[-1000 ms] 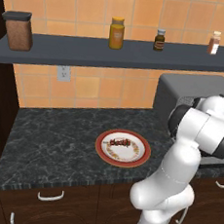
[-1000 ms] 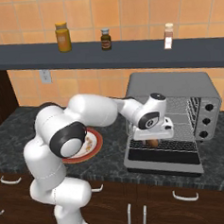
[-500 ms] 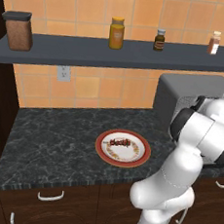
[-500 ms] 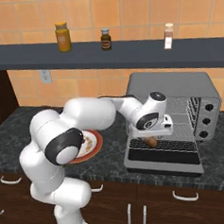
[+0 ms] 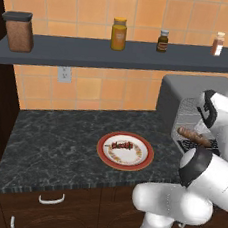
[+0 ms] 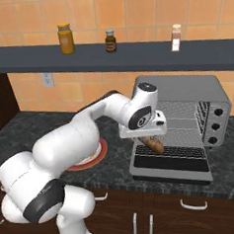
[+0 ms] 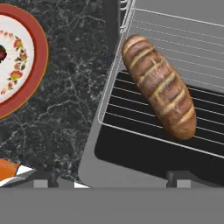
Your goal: Pick up the kebab skewer and baguette bread, and place them inside the toaster oven. Close the toaster oven door and start by setting the timer.
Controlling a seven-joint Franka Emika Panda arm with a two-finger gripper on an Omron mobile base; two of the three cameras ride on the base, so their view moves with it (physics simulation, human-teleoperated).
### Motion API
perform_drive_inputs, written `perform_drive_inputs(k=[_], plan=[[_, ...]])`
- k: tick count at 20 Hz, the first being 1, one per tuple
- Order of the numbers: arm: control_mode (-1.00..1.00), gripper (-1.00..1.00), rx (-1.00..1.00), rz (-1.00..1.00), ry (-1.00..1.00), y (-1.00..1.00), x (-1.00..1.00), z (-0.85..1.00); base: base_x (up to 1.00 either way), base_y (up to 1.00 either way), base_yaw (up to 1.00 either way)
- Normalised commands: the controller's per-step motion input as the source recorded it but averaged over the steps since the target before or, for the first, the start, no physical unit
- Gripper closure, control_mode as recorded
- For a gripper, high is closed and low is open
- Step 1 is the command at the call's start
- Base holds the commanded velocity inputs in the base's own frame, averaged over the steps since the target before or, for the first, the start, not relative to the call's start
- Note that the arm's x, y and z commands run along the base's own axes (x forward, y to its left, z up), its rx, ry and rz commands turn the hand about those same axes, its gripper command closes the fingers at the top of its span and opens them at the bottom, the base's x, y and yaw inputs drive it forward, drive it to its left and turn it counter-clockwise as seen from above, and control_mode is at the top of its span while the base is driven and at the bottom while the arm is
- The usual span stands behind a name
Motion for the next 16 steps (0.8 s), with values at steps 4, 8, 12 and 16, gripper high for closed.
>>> perform_drive_inputs(k=[4, 8, 12, 16], plan=[[-1.00, -1.00, -0.16, 0.28, 0.00, 1.00, -0.14, 0.10, 0.00, 0.00, 0.00], [-1.00, -1.00, -0.15, 0.37, 0.01, 1.00, 0.02, 0.00, 0.00, 0.00, 0.00], [-1.00, -1.00, -0.08, 0.25, 0.05, 1.00, 0.52, 0.00, 0.00, 0.00, 0.00], [-1.00, -1.00, -0.07, 0.09, 0.07, 1.00, 0.95, -0.06, 0.00, 0.00, 0.00]])
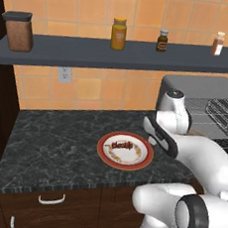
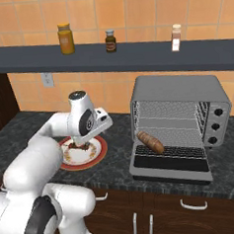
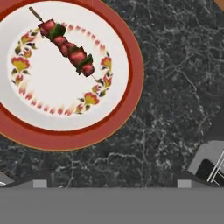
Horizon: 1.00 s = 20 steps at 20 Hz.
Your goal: Pick up the kebab skewer and baguette bread, and place them inside the toaster oven. Close the toaster oven door and start by setting the timer.
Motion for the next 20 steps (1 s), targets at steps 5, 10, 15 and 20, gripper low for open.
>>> perform_drive_inputs(k=[5, 10, 15, 20], plan=[[-1.00, -1.00, -0.03, 0.07, 0.15, 1.00, 0.68, -0.32, 0.00, 0.00, 0.00], [-1.00, -1.00, 0.00, 0.01, 0.17, 0.64, 0.40, -0.51, 0.00, 0.00, 0.00], [-1.00, -1.00, 0.00, 0.09, 0.13, 0.10, 0.21, -0.37, 0.00, 0.00, 0.00], [-1.00, -1.00, 0.00, 0.06, 0.13, 0.03, 0.44, -0.53, 0.00, 0.00, 0.00]])
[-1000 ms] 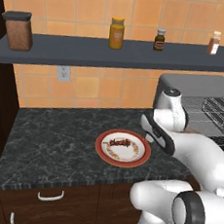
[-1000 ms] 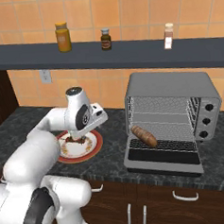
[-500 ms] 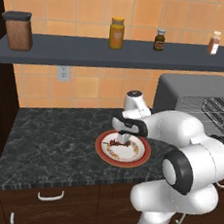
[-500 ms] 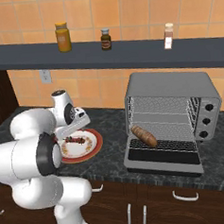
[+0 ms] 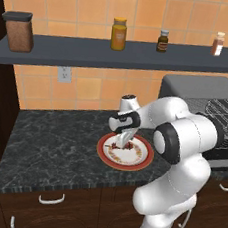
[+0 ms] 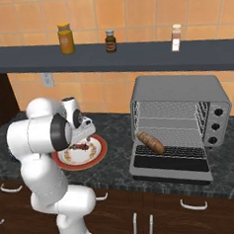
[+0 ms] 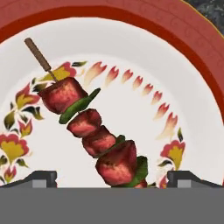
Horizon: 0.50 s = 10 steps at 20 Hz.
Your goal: Pick up the kebab skewer and baguette bread, and place them inside the toaster oven. Close the toaster oven door and start by setting the timer.
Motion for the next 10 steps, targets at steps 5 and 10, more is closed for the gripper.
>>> perform_drive_inputs(k=[5, 10], plan=[[-1.00, -1.00, 0.00, 0.05, 0.04, 0.06, 0.50, -0.30, 0.00, 0.00, 0.00], [-1.00, -1.00, 0.00, 0.03, 0.00, 0.00, -0.06, -0.24, 0.00, 0.00, 0.00]])
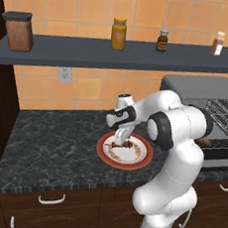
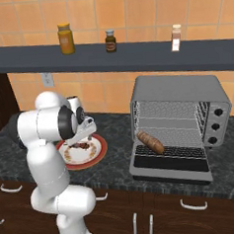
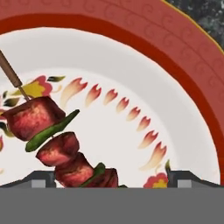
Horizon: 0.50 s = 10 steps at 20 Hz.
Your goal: Pick up the kebab skewer and baguette bread, and place them inside the toaster oven. Close the toaster oven door and start by setting the timer.
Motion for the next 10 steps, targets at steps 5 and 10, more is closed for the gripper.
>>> perform_drive_inputs(k=[5, 10], plan=[[-1.00, -1.00, 0.00, 0.00, -0.04, 0.00, -0.36, -0.26, 0.00, 0.00, 0.00], [-1.00, -1.00, 0.00, 0.00, -0.08, -0.03, -0.16, -0.28, 0.00, 0.00, 0.00]])
